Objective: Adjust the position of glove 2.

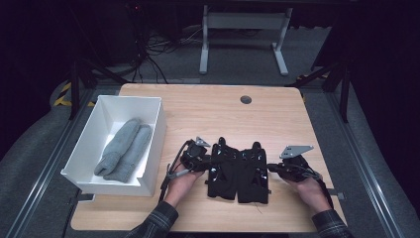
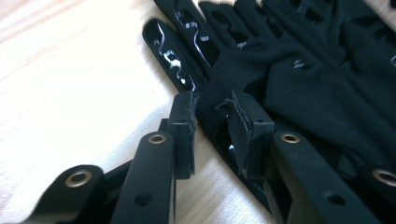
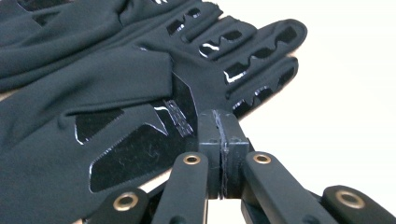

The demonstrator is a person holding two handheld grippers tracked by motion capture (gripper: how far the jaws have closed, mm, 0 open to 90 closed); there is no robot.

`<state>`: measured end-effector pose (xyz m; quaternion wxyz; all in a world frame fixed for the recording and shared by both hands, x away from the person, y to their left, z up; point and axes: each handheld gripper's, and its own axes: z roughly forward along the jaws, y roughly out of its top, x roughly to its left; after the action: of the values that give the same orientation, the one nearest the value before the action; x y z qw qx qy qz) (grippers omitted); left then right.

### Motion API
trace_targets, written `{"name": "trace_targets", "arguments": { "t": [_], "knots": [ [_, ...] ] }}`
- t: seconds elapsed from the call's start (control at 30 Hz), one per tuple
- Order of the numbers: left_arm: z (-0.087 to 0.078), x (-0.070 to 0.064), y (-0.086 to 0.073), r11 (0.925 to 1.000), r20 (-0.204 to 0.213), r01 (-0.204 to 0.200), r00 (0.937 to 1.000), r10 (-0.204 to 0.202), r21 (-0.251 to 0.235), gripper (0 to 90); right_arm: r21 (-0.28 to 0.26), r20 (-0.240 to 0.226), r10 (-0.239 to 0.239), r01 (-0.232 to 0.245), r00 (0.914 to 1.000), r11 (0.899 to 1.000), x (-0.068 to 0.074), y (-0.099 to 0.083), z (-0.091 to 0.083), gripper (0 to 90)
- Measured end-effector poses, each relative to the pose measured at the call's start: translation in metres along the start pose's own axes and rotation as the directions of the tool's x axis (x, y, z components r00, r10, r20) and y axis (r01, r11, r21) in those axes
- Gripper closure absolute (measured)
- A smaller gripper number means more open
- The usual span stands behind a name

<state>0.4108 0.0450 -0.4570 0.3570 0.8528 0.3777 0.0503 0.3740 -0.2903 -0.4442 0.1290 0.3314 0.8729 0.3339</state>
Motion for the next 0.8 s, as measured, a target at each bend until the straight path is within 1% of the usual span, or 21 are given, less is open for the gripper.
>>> {"name": "trace_targets", "arguments": {
  "t": [0.03, 0.13, 0.23, 0.27, 0.3, 0.37, 0.4, 0.43, 0.47, 0.5, 0.53, 0.57, 0.6, 0.63, 0.67, 0.7, 0.8],
  "knots": [
    [0.001, -0.001, -0.001, 1.0000, -0.002, 0.004, 1.0000, -0.004, 0.007, 71.3, 0.002, -0.002, 0.000, 0.000, 1.0000, 1.000, -0.001, -0.001, 0.000, 90.0],
    [0.002, -0.001, -0.001, 0.9999, -0.006, 0.009, 0.9999, -0.009, 0.006, 72.6, 0.012, -0.004, 0.007, -0.007, 1.0000, 1.000, -0.001, -0.004, 0.001, 90.0],
    [0.003, -0.003, -0.002, 0.9999, -0.001, 0.012, 0.9999, -0.012, 0.005, 80.3, 0.013, -0.009, 0.005, -0.005, 0.9999, 1.000, -0.001, -0.005, 0.001, 90.0],
    [0.003, -0.003, -0.002, 0.9998, 0.002, 0.018, 0.9998, -0.018, 0.002, 80.3, 0.013, -0.009, 0.005, -0.005, 0.9999, 1.000, -0.001, -0.005, 0.001, 90.0],
    [0.002, -0.004, -0.002, 0.9998, 0.003, 0.020, 0.9998, -0.020, 0.002, 84.0, 0.014, -0.014, 0.007, -0.007, 0.9999, 1.000, -0.001, -0.005, 0.002, 90.0],
    [0.001, -0.002, -0.001, 0.9992, 0.021, 0.038, 0.9990, -0.038, -0.012, 87.2, 0.016, -0.020, 0.005, -0.005, 0.9998, 1.000, 0.000, -0.005, 0.002, 90.0],
    [0.000, -0.002, -0.001, 0.9990, 0.025, 0.043, 0.9988, -0.042, -0.013, 87.7, 0.017, -0.023, 0.004, -0.004, 0.9997, 1.000, 0.000, -0.005, 0.003, 90.0],
    [-0.001, -0.001, -0.001, 0.9984, 0.040, 0.053, 0.9978, -0.053, -0.016, 87.8, 0.019, -0.023, 0.001, -0.001, 0.9997, 1.000, 0.000, -0.005, 0.003, 90.0],
    [-0.001, -0.001, -0.001, 0.9984, 0.040, 0.053, 0.9978, -0.053, -0.016, 87.9, 0.018, -0.028, 0.000, 0.000, 0.9996, 1.000, 0.001, -0.005, 0.003, 90.0],
    [-0.004, 0.001, 0.000, 0.9973, 0.065, 0.071, 0.9955, -0.069, -0.019, 88.0, 0.019, -0.032, 0.001, -0.001, 0.9995, 1.000, 0.001, -0.005, 0.003, 90.0],
    [-0.004, 0.001, 0.000, 0.9973, 0.065, 0.071, 0.9955, -0.069, -0.019, 88.0, 0.020, -0.036, 0.000, 0.000, 0.9994, 1.000, 0.002, -0.005, 0.004, 90.0],
    [-0.008, 0.002, 0.001, 0.9967, 0.086, 0.078, 0.9934, -0.076, -0.021, 88.0, 0.021, -0.036, -0.002, 0.002, 0.9993, 1.000, 0.002, -0.005, 0.004, 90.0],
    [-0.008, 0.002, 0.001, 0.9967, 0.086, 0.078, 0.9934, -0.076, -0.021, 88.1, 0.021, -0.036, -0.002, 0.002, 0.9993, 1.000, 0.002, -0.005, 0.004, 90.0],
    [-0.010, 0.003, 0.001, 0.9965, 0.095, 0.080, 0.9924, -0.078, -0.023, 88.1, 0.024, -0.039, -0.004, 0.005, 0.9992, 1.000, 0.003, -0.005, 0.005, 90.0],
    [-0.014, 0.003, 0.003, 0.9957, 0.117, 0.085, 0.9899, -0.080, -0.037, 88.2, 0.026, -0.040, -0.006, 0.007, 0.9992, 1.000, 0.003, -0.005, 0.005, 90.0],
    [-0.014, 0.003, 0.003, 0.9957, 0.117, 0.085, 0.9899, -0.080, -0.037, 88.2, 0.026, -0.040, -0.006, 0.007, 0.9992, 1.000, 0.003, -0.005, 0.005, 90.0],
    [-0.020, 0.003, 0.005, 0.9948, 0.147, 0.089, 0.9858, -0.081, -0.049, 88.2, 0.026, -0.041, -0.009, 0.010, 0.9991, 1.000, 0.004, -0.004, 0.005, 90.0]
  ]
}}
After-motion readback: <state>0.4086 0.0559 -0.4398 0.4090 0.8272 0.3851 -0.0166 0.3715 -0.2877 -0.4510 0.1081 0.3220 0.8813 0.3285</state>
